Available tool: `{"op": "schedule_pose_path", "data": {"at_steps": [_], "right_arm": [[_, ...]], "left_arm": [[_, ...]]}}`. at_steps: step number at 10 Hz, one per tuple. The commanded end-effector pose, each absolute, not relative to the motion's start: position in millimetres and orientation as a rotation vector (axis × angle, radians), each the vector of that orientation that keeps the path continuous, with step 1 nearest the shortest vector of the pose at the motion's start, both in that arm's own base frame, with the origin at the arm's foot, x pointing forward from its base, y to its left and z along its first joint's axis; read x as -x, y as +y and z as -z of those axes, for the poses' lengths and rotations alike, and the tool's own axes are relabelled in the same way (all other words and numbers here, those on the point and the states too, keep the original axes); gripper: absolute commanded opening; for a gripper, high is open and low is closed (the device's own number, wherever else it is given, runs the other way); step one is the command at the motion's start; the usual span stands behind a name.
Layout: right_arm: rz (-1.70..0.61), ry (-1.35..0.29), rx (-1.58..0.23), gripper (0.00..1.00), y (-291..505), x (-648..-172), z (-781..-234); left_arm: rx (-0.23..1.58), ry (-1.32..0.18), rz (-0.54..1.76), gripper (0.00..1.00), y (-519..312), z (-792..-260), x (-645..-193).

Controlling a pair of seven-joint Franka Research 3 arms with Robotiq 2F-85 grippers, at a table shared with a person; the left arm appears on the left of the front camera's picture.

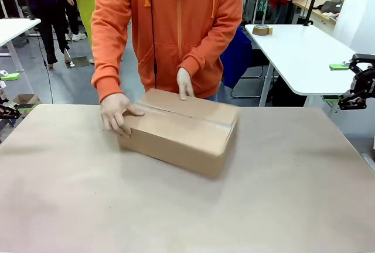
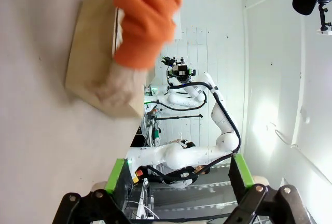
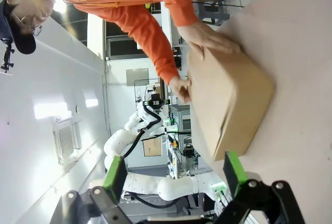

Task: Pack the gift set into the box.
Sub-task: Press and hold the closed box until the human finishes sealing it.

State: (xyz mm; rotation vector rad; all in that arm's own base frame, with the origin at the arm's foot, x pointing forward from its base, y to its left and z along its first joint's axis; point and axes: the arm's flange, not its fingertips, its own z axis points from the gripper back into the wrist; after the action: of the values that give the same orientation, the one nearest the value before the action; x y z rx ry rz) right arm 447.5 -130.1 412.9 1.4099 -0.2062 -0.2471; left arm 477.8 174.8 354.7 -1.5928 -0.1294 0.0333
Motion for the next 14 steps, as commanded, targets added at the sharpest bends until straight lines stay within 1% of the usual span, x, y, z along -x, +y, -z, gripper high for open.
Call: {"op": "schedule_pose_path", "data": {"at_steps": [1, 8, 9, 10, 11, 12, 13, 14], "right_arm": [[0.214, -0.212, -1.404, 1.00, -132, -445, -413], [0.214, -0.212, -1.404, 1.00, -132, -445, -413], [0.247, -0.206, -1.410, 1.00, -130, -447, -413], [0.159, -0.214, -1.333, 1.00, -104, -469, -422], [-0.048, -0.251, -1.268, 1.00, -57, -496, -434], [-0.323, -0.327, -1.180, 1.00, 9, -521, -444], [-0.526, -0.367, -1.127, 1.00, 68, -532, -444], [-0.702, -0.449, -1.090, 1.00, 122, -535, -436]], "left_arm": [[1.583, -0.144, -0.017, 1.00, 171, -355, -473], [1.583, -0.144, -0.017, 1.00, 171, -355, -473], [1.583, -0.144, -0.017, 1.00, 171, -355, -473], [1.593, -0.129, -0.033, 1.00, 175, -355, -478], [1.564, -0.131, 0.187, 1.00, 127, -375, -493], [1.490, -0.153, 0.409, 1.00, 65, -390, -499], [1.420, -0.242, 0.545, 1.00, 13, -394, -496], [1.430, -0.374, 0.687, 1.00, -24, -392, -490]]}}
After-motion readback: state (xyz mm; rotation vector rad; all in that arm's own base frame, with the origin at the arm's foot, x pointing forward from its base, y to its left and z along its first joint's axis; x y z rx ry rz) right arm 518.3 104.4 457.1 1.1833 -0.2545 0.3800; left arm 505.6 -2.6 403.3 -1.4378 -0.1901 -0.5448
